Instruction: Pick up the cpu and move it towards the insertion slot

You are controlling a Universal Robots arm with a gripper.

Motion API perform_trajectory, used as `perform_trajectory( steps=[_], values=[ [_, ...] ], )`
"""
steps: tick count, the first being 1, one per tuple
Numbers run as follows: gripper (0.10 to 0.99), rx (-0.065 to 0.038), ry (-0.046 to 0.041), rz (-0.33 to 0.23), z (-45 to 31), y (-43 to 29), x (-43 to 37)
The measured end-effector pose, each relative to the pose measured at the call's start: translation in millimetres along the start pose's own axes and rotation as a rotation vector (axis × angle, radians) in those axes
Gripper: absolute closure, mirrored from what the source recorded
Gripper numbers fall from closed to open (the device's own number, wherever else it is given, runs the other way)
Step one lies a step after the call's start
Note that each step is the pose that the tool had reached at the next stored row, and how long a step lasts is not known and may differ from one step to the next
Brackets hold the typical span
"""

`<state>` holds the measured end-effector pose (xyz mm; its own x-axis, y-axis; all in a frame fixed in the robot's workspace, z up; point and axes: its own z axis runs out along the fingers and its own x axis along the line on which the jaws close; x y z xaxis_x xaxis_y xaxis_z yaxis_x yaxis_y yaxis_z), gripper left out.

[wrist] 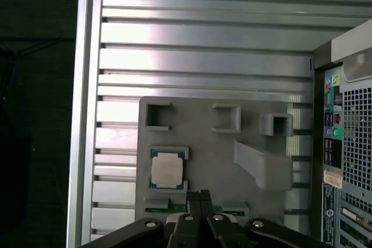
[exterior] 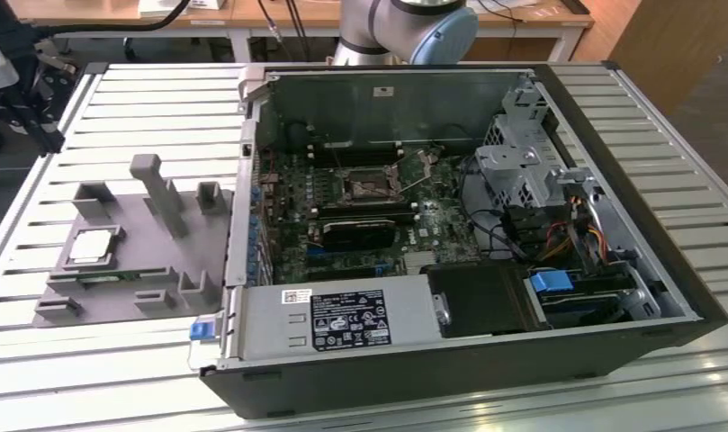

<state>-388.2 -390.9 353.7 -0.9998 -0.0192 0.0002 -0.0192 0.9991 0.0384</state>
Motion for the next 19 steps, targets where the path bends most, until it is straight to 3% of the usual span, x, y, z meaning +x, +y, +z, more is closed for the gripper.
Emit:
perform_trajectory(
  steps=[19],
  values=[
    [0.984,0.000,-0.0018,0.000,26.5,-1.0,2.6]
  ],
)
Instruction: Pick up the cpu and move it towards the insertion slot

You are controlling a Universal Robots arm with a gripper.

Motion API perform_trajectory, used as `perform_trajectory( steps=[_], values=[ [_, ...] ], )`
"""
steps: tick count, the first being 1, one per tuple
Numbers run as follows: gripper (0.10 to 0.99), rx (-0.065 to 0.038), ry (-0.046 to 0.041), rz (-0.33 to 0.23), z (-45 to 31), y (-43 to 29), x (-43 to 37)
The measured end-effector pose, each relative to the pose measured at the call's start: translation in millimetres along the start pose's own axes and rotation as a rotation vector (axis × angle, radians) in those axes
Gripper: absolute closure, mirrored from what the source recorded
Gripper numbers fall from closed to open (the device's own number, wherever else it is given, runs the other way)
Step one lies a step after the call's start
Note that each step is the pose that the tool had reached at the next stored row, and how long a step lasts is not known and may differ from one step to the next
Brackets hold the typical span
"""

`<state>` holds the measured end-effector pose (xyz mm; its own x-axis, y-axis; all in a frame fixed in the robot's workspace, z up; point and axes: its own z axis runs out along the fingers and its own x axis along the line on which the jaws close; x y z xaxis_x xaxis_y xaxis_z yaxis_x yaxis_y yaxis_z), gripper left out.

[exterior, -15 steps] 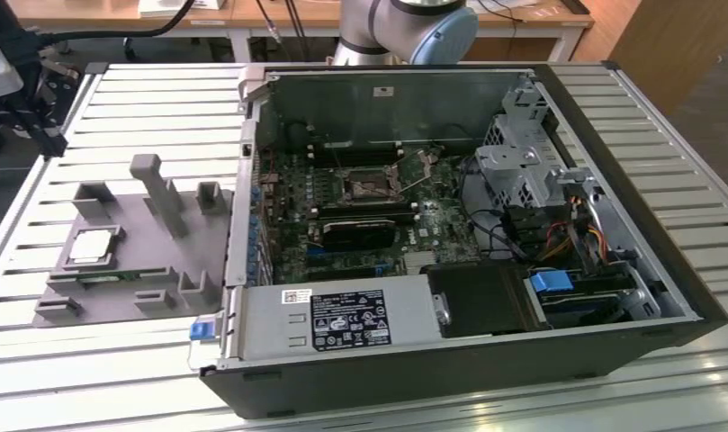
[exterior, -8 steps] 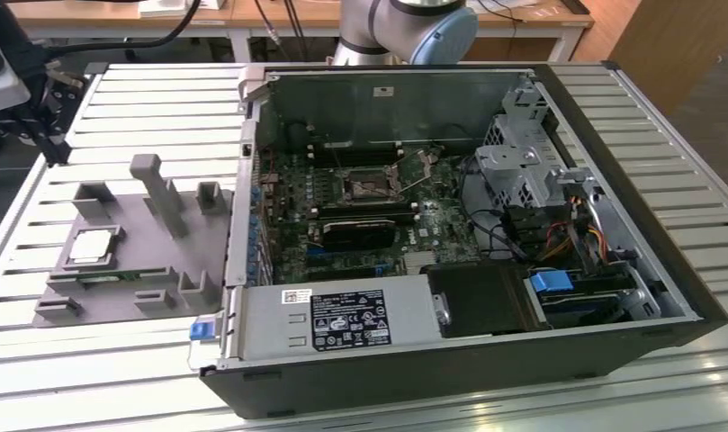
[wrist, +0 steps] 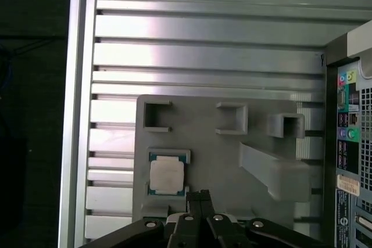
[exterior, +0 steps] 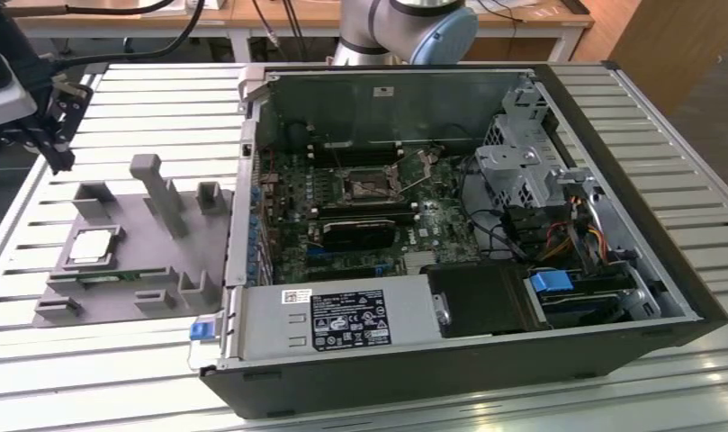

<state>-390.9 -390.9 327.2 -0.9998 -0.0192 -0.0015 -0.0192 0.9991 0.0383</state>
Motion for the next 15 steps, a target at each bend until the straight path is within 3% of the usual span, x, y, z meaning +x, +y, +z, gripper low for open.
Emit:
perform_trajectory(
  steps=[15],
  values=[
    [0.984,0.000,-0.0029,0.000,22.1,-0.8,3.3]
  ],
)
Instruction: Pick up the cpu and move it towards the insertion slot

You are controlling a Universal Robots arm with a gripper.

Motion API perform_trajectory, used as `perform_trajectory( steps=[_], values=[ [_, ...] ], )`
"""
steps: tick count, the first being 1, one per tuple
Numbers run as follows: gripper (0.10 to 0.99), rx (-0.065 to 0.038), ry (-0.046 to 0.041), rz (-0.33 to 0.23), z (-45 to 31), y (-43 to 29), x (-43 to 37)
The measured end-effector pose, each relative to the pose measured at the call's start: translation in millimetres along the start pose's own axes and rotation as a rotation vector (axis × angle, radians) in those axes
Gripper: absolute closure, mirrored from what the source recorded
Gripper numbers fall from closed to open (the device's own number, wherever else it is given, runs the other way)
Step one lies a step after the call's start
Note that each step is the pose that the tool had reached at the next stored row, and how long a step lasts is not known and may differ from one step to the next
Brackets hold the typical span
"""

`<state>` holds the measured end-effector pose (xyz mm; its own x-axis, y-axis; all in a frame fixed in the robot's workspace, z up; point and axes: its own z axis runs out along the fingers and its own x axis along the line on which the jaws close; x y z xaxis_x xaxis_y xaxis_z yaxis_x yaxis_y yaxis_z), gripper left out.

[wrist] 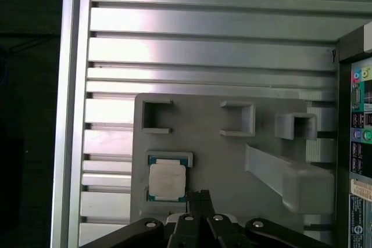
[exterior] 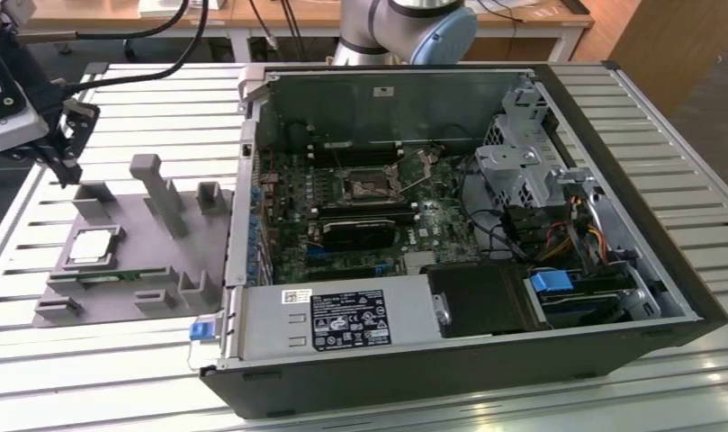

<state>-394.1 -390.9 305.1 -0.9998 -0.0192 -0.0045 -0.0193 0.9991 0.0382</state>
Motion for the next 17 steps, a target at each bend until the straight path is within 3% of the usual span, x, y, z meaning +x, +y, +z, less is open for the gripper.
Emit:
perform_trajectory(
  steps=[17],
  values=[
    [0.984,0.000,-0.0043,0.000,25.4,-0.9,3.7]
  ],
)
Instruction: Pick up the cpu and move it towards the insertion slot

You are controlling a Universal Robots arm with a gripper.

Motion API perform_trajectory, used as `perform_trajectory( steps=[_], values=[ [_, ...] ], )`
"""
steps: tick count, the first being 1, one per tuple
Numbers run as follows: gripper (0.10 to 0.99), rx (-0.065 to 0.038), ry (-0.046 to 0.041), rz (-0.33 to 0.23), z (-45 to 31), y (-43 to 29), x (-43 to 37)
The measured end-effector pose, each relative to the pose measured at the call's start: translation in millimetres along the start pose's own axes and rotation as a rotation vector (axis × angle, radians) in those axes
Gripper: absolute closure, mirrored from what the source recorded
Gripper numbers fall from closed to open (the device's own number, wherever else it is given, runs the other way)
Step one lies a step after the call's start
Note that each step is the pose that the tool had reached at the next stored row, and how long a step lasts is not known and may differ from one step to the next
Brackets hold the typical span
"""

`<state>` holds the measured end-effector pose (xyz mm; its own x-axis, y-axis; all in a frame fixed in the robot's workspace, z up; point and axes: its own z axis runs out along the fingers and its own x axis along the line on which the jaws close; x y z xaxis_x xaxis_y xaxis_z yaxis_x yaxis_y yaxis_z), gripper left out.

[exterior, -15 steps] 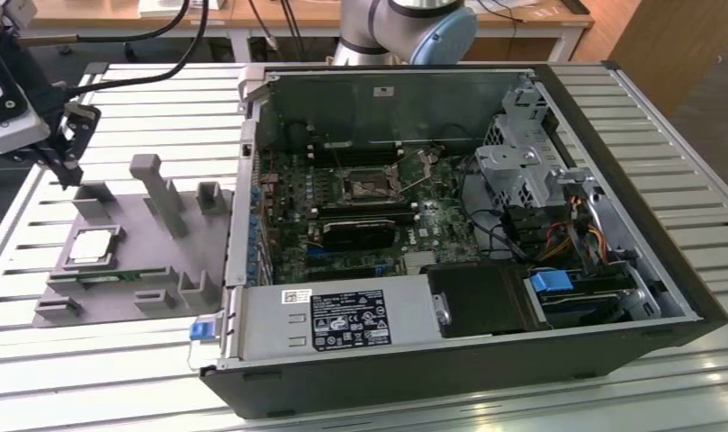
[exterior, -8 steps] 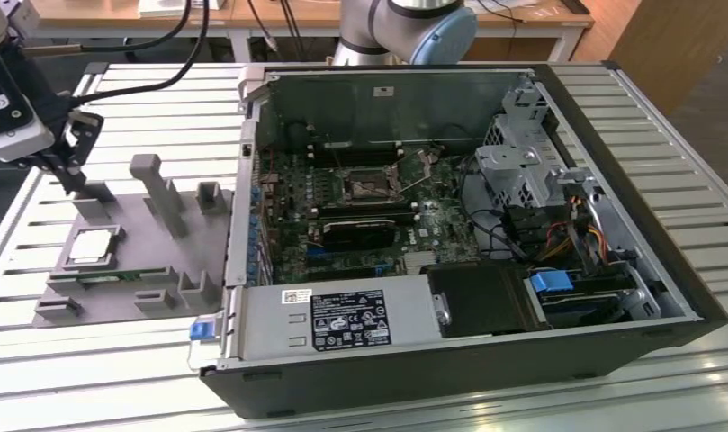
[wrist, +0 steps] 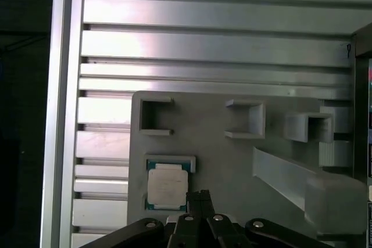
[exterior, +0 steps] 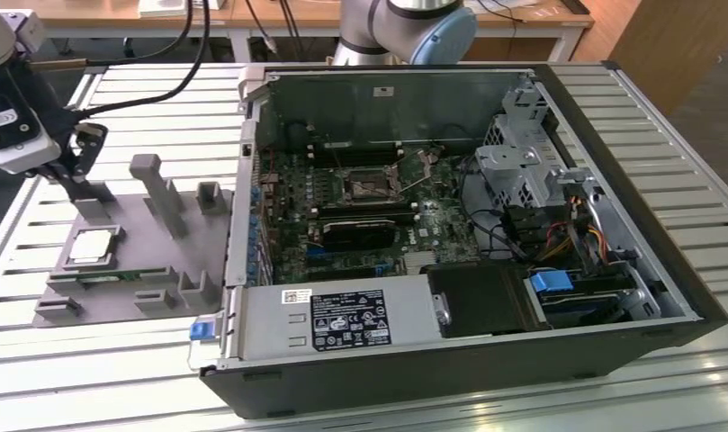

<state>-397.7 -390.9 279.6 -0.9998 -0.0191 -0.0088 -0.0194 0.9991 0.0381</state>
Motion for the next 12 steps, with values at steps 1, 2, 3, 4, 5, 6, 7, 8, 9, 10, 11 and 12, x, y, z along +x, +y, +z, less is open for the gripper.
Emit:
perform_trajectory(
  steps=[1,2,3,4,5,6,7,8,9,10,11,12],
  values=[
    [0.984,0.000,-0.0006,0.000,1.8,-0.1,0.4],
    [0.984,0.000,-0.0009,0.000,3.6,-0.1,0.8],
    [0.984,0.000,-0.0014,0.000,5.4,-0.2,1.3],
    [0.984,0.000,-0.0019,0.000,7.4,-0.2,2.0],
    [0.984,0.000,-0.0022,0.000,9.1,-0.3,2.8],
    [0.984,0.000,-0.0025,0.000,10.8,-0.4,3.7],
    [0.984,0.000,-0.0031,0.000,12.6,-0.5,4.7],
    [0.984,0.000,-0.0036,0.000,14.4,-0.7,5.8],
    [0.984,0.000,-0.0042,0.000,16.1,-1.2,6.7],
    [0.984,0.000,-0.0046,0.000,17.6,-1.9,7.7],
    [0.984,0.000,-0.0050,0.000,19.1,-2.7,8.6],
    [0.984,0.000,-0.0055,0.000,20.8,-3.9,9.4]
  ],
)
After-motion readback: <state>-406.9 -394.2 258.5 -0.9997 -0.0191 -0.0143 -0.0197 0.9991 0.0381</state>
